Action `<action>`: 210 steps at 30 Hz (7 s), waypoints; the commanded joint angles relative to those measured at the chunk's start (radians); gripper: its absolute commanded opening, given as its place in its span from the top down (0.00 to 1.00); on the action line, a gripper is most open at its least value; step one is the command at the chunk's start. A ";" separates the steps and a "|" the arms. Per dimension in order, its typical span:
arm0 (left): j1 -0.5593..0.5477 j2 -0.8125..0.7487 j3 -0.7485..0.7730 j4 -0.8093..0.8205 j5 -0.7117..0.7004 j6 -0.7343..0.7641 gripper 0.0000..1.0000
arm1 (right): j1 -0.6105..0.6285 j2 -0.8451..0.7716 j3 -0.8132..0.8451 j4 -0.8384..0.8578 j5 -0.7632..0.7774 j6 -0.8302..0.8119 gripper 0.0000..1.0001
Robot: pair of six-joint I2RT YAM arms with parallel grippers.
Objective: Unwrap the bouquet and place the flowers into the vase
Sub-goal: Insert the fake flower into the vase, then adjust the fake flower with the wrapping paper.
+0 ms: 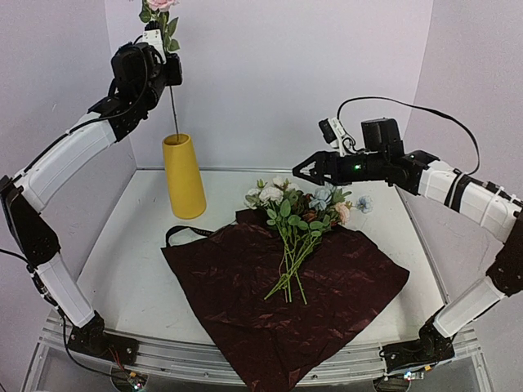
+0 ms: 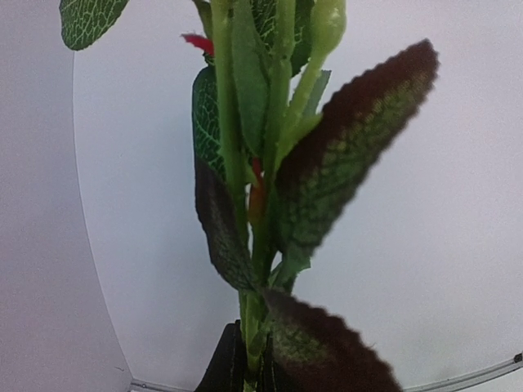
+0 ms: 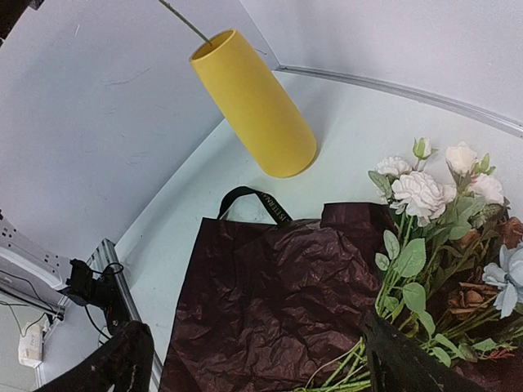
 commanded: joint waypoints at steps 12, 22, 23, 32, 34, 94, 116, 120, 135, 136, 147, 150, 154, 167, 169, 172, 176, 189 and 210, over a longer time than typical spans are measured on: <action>0.065 -0.082 -0.175 0.017 0.044 -0.172 1.00 | 0.004 0.076 0.125 0.014 -0.020 0.029 0.11; 0.098 -0.011 -0.140 -0.167 0.085 -0.297 1.00 | 0.003 0.079 0.132 0.014 -0.007 0.058 0.10; 0.099 -0.004 -0.136 -0.184 0.090 -0.306 1.00 | 0.003 0.077 0.130 0.014 -0.006 0.060 0.10; 0.125 0.094 -0.052 -0.339 0.133 -0.409 0.93 | 0.003 0.033 0.086 0.013 0.009 0.072 0.10; 0.126 0.110 -0.032 -0.363 0.136 -0.416 0.81 | 0.003 0.022 0.074 0.013 0.012 0.074 0.10; -0.259 -0.057 -0.487 -0.576 0.786 -0.873 0.31 | -0.008 0.407 -0.118 -0.213 0.099 0.347 0.62; -0.402 0.204 -0.352 -0.574 0.861 -0.767 0.32 | -0.009 0.504 -0.034 -0.042 0.118 0.446 0.71; -0.402 0.185 -0.374 -0.575 0.853 -0.760 0.32 | -0.008 0.524 -0.012 -0.042 0.132 0.451 0.75; -0.402 0.174 -0.395 -0.576 0.844 -0.757 0.33 | -0.009 0.574 0.026 -0.043 0.116 0.452 0.85; -0.402 0.172 -0.397 -0.576 0.844 -0.758 0.33 | -0.008 0.576 0.032 -0.043 0.115 0.453 0.88; -0.402 0.146 -0.402 -0.580 0.822 -0.752 0.33 | -0.008 0.506 0.041 -0.052 0.143 0.449 0.98; -0.402 0.144 -0.395 -0.581 0.815 -0.752 0.33 | -0.009 0.464 0.025 -0.055 0.147 0.440 0.99; -0.402 0.143 -0.374 -0.583 0.803 -0.750 0.33 | -0.009 0.418 0.022 -0.052 0.136 0.401 0.98; -0.403 0.217 -0.294 -0.581 0.873 -0.764 0.36 | -0.008 0.293 -0.033 0.068 0.066 0.305 0.96; -0.403 0.228 -0.282 -0.581 0.887 -0.764 0.37 | -0.009 0.284 -0.032 0.077 0.063 0.294 0.96; -0.403 0.236 -0.272 -0.581 0.894 -0.763 0.37 | -0.009 0.272 -0.025 0.079 0.063 0.286 0.96; -0.403 0.237 -0.265 -0.581 0.898 -0.763 0.36 | -0.009 0.251 -0.034 0.082 0.061 0.288 0.96; -0.410 0.317 -0.273 -0.581 1.069 -0.787 0.45 | -0.009 0.230 -0.098 0.081 0.086 0.342 0.94; -0.424 0.356 -0.333 -0.583 1.135 -0.818 0.60 | -0.008 0.231 -0.092 0.081 0.107 0.362 0.93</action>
